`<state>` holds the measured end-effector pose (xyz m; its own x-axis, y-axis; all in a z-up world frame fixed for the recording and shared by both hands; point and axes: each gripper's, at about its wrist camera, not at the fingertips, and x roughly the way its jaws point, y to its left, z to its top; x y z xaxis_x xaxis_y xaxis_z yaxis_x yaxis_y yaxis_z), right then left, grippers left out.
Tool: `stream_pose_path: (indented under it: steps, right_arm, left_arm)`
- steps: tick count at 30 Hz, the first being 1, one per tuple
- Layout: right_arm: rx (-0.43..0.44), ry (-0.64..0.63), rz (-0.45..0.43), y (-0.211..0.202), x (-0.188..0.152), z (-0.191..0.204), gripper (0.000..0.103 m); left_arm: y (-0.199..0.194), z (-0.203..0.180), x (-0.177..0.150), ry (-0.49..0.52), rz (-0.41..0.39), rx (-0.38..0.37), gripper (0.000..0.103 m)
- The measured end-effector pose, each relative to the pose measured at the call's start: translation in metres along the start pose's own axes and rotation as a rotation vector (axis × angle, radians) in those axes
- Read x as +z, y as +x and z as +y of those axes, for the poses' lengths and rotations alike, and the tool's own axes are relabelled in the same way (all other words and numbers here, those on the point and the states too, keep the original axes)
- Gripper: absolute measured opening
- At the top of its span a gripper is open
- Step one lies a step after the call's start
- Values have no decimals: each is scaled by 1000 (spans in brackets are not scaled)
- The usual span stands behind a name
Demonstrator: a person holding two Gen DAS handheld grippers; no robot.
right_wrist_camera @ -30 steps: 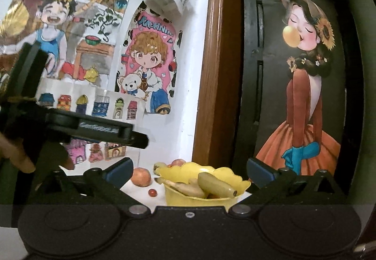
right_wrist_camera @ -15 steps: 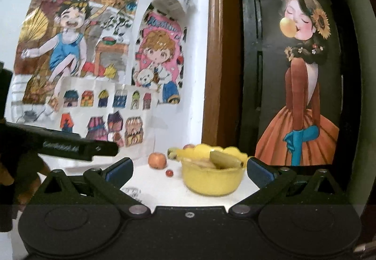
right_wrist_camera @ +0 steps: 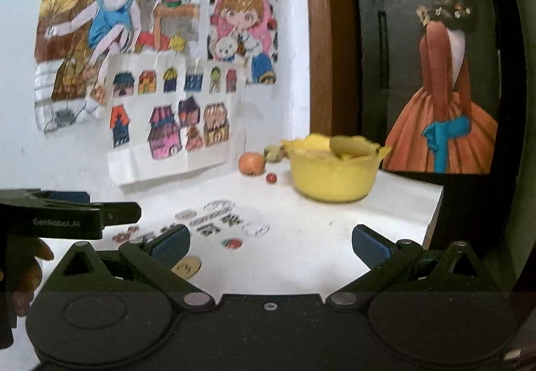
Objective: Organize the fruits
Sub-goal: 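Lift both open tools up and back from the yellow bowl, then move the right tool to the second cherry tomato while the left tool approaches the large apple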
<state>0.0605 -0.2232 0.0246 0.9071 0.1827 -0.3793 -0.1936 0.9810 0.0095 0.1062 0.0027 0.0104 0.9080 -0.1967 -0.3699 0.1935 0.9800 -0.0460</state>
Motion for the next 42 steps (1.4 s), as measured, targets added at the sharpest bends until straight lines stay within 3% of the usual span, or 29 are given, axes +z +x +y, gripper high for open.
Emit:
stream_pose_path:
  steps: [14,19,25,34,39,42]
  right_arm:
    - [11,36,80,22,-11,0,102]
    - [48,67,91,32,-14,-6,102]
    - [114,146,81,47,-11,-21,102]
    - [242,-97,7,78,74,-37,102]
    - [347,-102,29,104,127,-48,102]
    - [401,-169,72,131,150,-48,102]
  left_arm:
    - [11,8,2,58,56,1,103]
    - [18,12,4,99,110,9,103]
    - [42,21,31,164,135,60,103]
    - [95,25,106,310,59,121,103]
    - [116,26,132,296,36,109,103]
    - [131,30,134,259,17,117,103]
